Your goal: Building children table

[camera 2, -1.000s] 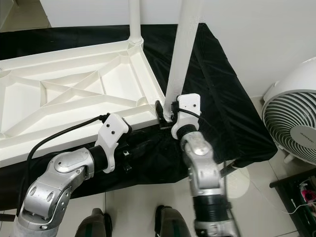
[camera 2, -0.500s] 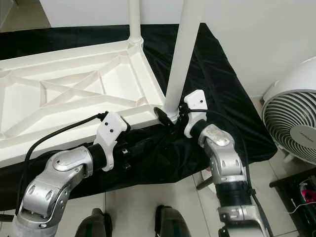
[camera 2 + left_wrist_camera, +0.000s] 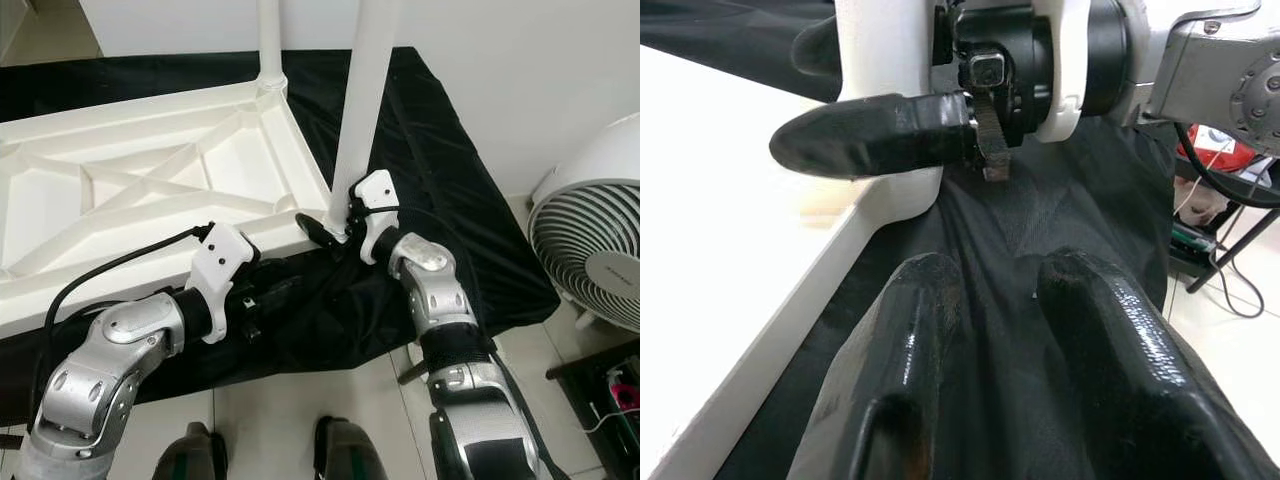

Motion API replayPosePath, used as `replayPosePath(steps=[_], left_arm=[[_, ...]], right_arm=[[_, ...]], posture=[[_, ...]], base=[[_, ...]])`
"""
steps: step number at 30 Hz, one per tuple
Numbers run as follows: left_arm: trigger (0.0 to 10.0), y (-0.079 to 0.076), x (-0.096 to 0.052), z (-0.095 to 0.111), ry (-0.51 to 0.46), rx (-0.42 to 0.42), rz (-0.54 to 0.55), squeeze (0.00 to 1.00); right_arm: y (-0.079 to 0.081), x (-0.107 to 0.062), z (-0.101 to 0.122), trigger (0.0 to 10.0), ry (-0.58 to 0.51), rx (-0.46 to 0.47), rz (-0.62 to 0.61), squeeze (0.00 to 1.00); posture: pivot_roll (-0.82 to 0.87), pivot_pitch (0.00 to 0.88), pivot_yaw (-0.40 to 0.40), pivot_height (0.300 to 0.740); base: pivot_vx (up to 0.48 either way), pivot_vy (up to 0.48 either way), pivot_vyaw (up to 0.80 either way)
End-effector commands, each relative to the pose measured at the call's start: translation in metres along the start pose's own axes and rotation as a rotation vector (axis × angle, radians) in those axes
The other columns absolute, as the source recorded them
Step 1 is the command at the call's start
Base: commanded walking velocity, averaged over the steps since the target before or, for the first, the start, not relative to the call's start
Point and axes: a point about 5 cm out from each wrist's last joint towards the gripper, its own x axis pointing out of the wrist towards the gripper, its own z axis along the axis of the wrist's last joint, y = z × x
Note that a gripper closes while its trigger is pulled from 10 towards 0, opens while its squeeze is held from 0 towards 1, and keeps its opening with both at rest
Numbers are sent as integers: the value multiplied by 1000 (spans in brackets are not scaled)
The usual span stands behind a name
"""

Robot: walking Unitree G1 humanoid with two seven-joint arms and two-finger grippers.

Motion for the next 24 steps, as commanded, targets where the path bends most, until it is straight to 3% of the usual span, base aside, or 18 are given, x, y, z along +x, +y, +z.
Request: replayPosePath(steps=[1, 11, 12, 13, 15, 16, 18, 22, 24], left_arm=[[10000, 3, 0, 0, 5, -5, 75, 0], [10000, 1, 1, -1, 2, -9, 70, 0], [10000, 0, 1, -1, 2, -9, 68, 0], [10000, 0, 1, -1, 2, -10, 66, 0], [10000, 0, 1, -1, 2, -10, 65, 0], [10000, -1, 1, -2, 3, -10, 63, 0], [10000, -1, 1, -2, 3, -10, 63, 0], [10000, 1, 2, -3, 6, -5, 79, 0], [10000, 1, 2, -3, 6, -5, 79, 0]], right_arm=[[11, 5, -9, 0, 33, 1, 70, 0], [12, -2, -10, 0, -12, 9, 81, 0], [13, -5, -9, 1098, -24, 11, 64, 0], [14, -7, -8, 4824, -31, 18, 43, 0], [15, -8, -8, 4824, -37, 21, 31, 0], [15, -9, -6, 10000, -45, 29, 5, 0], [15, -9, -6, 10000, -45, 29, 5, 0], [15, -14, -1, 10000, -16, 36, -200, 0], [15, -14, -1, 10000, -16, 36, -200, 0]], posture=[[-20, 121, 10, 740], [-31, 111, 1, 740], [-31, 110, 0, 740], [-32, 110, -2, 740], [-34, 108, -2, 740], [-34, 107, -3, 740], [-34, 107, -3, 740], [-40, 105, -8, 740], [-40, 105, -8, 740]], base=[[0, 0, 0], [0, 0, 0], [0, 0, 0], [0, 0, 0], [0, 0, 0], [0, 0, 0], [0, 0, 0], [0, 0, 0], [0, 0, 0]])
